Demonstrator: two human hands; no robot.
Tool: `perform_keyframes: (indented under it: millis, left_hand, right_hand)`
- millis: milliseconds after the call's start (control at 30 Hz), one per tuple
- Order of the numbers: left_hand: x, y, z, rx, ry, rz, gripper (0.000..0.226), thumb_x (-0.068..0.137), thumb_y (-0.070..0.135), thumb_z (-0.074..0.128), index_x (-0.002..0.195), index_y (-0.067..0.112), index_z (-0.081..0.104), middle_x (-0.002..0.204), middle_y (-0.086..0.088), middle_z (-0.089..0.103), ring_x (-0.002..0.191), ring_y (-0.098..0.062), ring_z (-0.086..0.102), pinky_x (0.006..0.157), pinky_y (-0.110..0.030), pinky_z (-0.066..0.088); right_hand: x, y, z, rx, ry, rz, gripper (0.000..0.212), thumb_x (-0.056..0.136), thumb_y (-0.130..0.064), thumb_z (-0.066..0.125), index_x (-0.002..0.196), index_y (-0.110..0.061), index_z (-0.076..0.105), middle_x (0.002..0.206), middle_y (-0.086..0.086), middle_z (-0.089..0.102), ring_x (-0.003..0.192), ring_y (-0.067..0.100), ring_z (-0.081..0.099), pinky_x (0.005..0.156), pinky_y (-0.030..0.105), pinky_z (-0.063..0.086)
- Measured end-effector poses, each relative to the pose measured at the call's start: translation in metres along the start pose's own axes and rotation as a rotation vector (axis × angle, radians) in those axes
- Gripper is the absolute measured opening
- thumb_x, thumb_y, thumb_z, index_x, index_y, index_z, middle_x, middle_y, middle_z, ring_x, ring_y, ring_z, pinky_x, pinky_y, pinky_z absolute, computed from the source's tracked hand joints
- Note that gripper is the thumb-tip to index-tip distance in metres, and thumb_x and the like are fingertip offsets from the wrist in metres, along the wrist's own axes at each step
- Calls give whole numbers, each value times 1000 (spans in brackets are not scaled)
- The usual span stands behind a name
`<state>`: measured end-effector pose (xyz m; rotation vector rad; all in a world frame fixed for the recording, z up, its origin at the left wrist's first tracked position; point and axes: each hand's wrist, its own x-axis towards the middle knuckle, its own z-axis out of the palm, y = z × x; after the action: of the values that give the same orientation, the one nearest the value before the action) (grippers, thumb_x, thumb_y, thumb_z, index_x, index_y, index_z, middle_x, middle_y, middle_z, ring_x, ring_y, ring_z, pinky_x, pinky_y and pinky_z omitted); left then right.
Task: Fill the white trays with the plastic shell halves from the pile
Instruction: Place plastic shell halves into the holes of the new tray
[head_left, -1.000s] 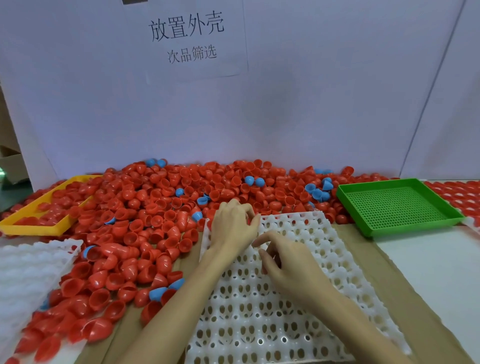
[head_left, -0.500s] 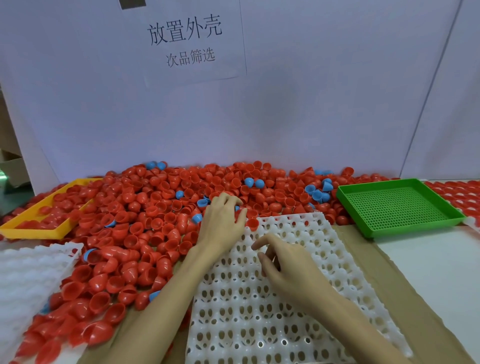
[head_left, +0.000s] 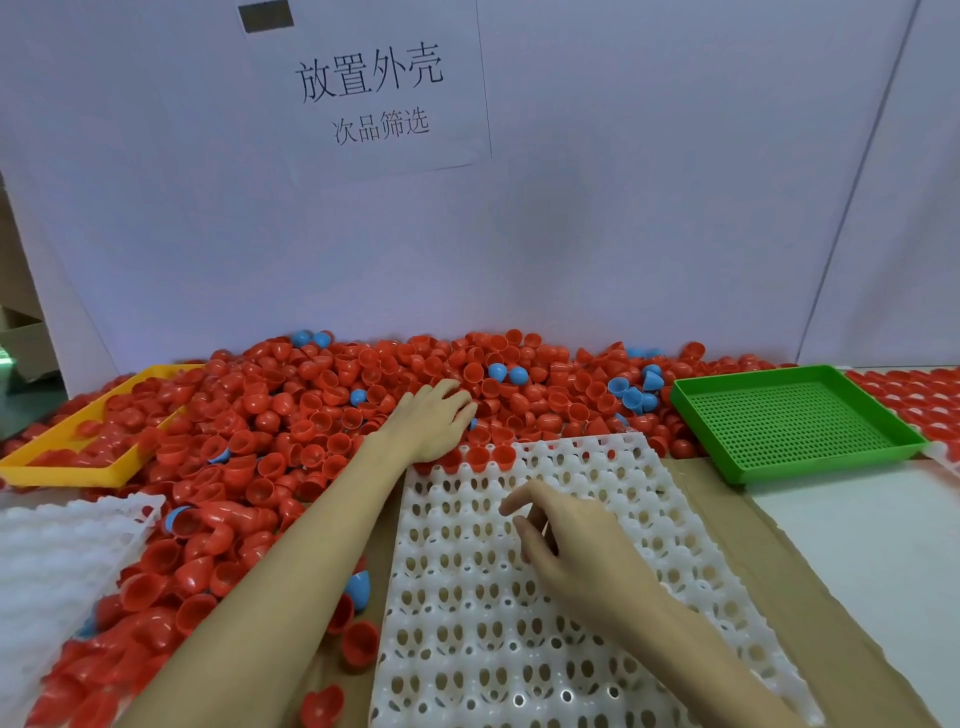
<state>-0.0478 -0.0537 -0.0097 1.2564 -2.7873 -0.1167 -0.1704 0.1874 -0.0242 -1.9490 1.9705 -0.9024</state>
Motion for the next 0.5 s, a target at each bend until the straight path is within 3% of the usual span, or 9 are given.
perform_keyframes:
  millis: [100,200,400,500]
  left_hand:
    - [-2,-3,-6,98,85,54,36,112,35,37,133,28,66,131,0,52,121,-23,51,101,-41,38]
    - [-8,-8,-5,49,202,51,24,107,32,52,122,32,71,107,4,50,110,-20,53,101,-39,37]
    - [-35,-7,-12,-303,473,-2,21,93,42,75,112,35,70,110,7,57,98,-13,60,101,-34,41]
    - [-63,0,-20,-552,477,37,25,89,35,81,109,44,69,113,12,60,88,-5,65,86,-21,53]
  right_hand:
    - [0,0,0,-1,-1,0,21,109,-27,50,125,-32,60,81,-13,66,76,3,63,76,18,52]
    - [0,0,0,-1,-2,3,20,108,-26,49,124,-32,60,80,-11,67,74,4,63,74,18,51]
    - [-1,1,0,-4,-3,4,20,109,-27,49,124,-32,61,80,-15,66,74,0,62,72,14,48]
    - [-1,2,0,0,-10,7,20,108,-29,49,123,-33,61,80,-17,65,75,-2,62,70,13,47]
